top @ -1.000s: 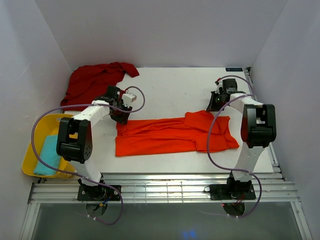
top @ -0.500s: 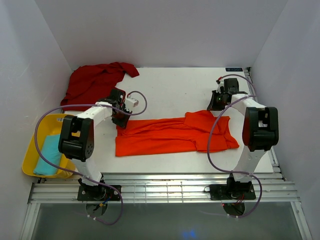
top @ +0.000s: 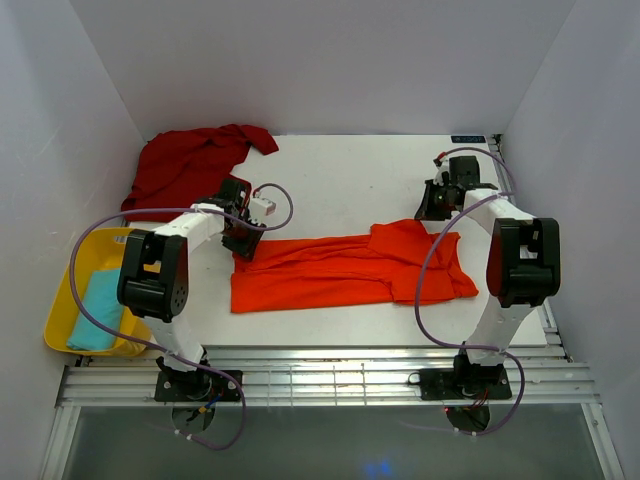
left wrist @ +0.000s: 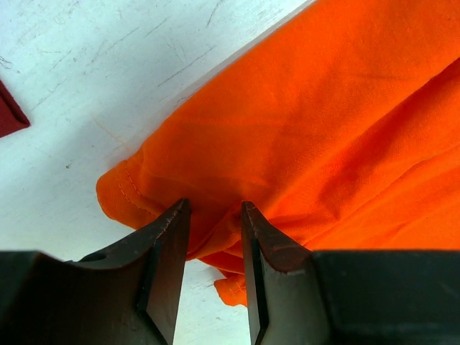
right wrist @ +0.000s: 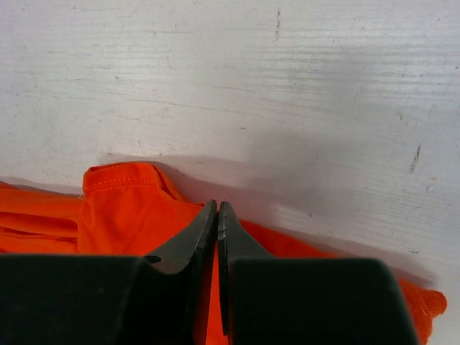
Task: Roll the t-shirts
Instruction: Fold the T-shirt at the center of the board.
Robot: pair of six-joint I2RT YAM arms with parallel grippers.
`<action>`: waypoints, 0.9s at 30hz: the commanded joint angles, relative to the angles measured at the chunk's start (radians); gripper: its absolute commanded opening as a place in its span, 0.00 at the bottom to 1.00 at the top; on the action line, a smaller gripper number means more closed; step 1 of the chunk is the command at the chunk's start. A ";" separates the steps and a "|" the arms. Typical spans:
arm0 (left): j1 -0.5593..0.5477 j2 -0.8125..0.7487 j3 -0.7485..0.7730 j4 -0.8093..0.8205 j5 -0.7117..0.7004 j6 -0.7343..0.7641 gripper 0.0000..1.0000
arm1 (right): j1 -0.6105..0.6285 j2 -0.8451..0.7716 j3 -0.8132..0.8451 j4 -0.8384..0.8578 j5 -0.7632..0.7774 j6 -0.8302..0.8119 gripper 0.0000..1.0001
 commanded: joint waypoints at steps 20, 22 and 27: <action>-0.001 -0.041 0.059 -0.114 0.039 0.027 0.00 | -0.002 -0.095 -0.012 0.013 -0.040 0.017 0.08; -0.001 -0.050 0.065 -0.070 0.018 0.021 0.00 | 0.000 -0.115 -0.019 0.013 -0.043 0.018 0.08; -0.001 -0.098 0.067 0.027 -0.036 -0.011 0.00 | -0.009 -0.181 -0.038 0.013 -0.055 0.015 0.08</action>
